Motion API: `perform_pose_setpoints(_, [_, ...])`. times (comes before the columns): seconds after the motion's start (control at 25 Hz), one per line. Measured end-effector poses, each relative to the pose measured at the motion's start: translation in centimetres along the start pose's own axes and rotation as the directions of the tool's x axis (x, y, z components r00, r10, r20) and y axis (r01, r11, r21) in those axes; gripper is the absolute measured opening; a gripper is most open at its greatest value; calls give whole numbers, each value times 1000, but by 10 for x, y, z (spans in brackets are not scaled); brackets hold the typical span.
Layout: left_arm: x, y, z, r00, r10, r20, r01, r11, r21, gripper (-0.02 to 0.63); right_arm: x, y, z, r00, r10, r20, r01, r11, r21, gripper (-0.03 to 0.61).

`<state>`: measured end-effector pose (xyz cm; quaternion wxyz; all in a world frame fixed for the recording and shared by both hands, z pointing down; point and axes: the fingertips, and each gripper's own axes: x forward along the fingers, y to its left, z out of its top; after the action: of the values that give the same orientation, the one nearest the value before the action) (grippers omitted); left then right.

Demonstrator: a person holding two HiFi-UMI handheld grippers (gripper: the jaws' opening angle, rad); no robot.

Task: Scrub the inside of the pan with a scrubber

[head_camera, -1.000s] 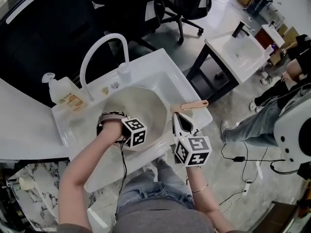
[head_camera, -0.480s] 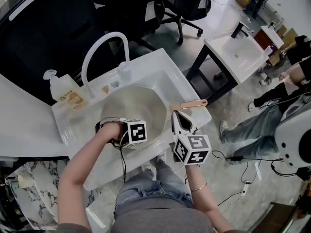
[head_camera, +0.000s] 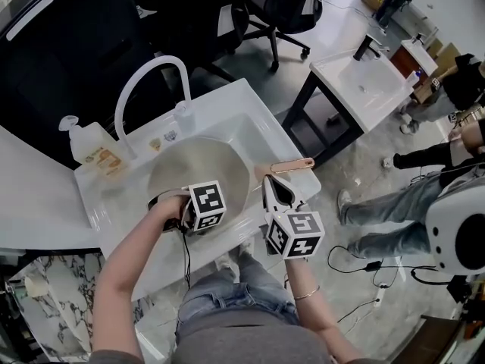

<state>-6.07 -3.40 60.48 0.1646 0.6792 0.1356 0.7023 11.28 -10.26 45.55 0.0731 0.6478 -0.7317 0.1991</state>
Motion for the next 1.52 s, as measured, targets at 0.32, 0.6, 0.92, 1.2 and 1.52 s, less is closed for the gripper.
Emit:
perform_pose_setpoints(0.32, [-16,-3,53,944,-142,299,190,972,-136,63,7,-11,6,1000,19,-9,-19,1000,-9,11])
perform_pose_setpoints(0.6, [-30,5,93,841,-158,517,314,922,-228,64,16,-20,10,999,43,-22,-44,999,-23,11])
perform_pose_setpoints(0.92, [-50,23,126,712,-154,685,460,839,-290,64,34,-27,18,996,79,-33,-80,996,-37,11])
perform_pose_setpoints(1.2, [-72,49,142,519,-90,850,628,715,-307,66,51,-29,22,992,117,-48,-119,992,-47,11])
perform_pose_setpoints(1.52, [-94,81,142,337,91,937,713,625,-317,66,72,-22,25,984,164,-72,-169,984,-65,11])
